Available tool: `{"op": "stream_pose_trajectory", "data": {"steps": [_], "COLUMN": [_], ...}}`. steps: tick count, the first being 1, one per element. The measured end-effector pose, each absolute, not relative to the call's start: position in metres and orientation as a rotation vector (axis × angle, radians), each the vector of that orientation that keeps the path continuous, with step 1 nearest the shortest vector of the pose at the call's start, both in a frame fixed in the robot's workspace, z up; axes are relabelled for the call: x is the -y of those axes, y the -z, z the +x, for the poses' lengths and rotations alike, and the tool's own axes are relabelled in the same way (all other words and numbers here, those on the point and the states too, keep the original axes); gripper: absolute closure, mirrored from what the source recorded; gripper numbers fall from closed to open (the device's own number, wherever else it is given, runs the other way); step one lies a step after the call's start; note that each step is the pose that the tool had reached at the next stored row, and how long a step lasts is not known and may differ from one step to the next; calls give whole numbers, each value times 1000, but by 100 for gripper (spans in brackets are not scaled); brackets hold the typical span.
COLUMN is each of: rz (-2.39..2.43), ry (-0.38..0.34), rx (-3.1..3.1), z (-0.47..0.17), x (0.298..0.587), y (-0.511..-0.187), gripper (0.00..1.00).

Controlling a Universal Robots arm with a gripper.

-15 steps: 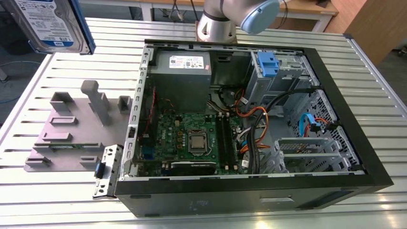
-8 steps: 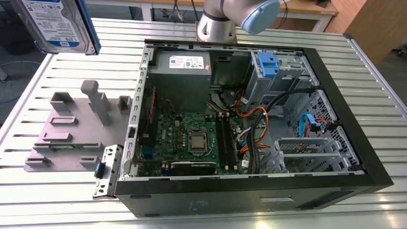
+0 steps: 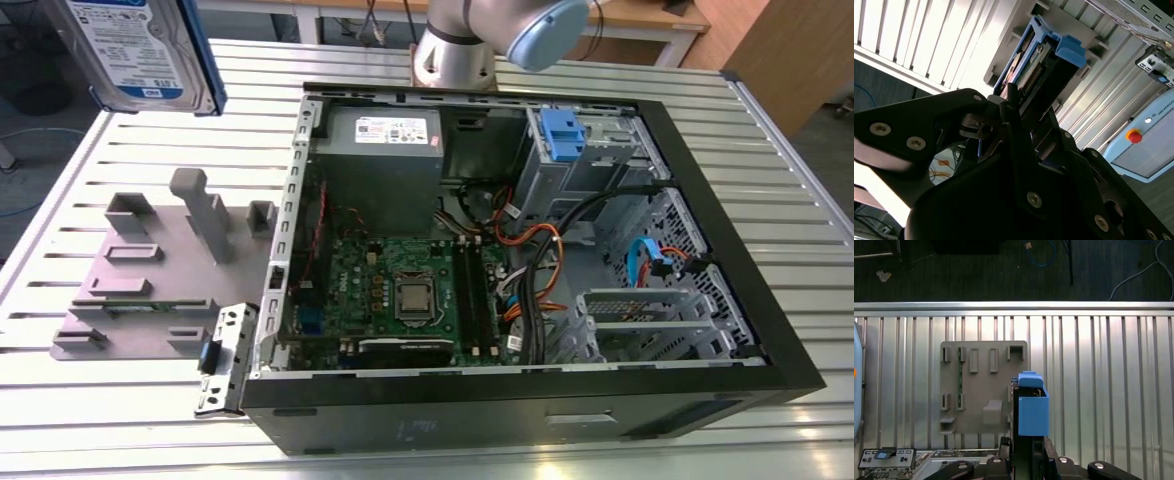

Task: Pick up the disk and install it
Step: 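Pick up the disk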

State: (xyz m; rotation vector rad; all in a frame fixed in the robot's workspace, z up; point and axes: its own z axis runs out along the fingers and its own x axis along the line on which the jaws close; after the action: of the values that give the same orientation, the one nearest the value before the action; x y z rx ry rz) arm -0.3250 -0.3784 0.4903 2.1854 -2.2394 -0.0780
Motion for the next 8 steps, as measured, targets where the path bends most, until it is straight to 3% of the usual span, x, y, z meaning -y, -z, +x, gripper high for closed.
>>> {"op": "stream_pose_trajectory", "data": {"steps": [8], "rz": [2186], "ry": [78], "rx": [2239], "z": [-310], "x": [378], "y": [-490], "gripper": [65]}}
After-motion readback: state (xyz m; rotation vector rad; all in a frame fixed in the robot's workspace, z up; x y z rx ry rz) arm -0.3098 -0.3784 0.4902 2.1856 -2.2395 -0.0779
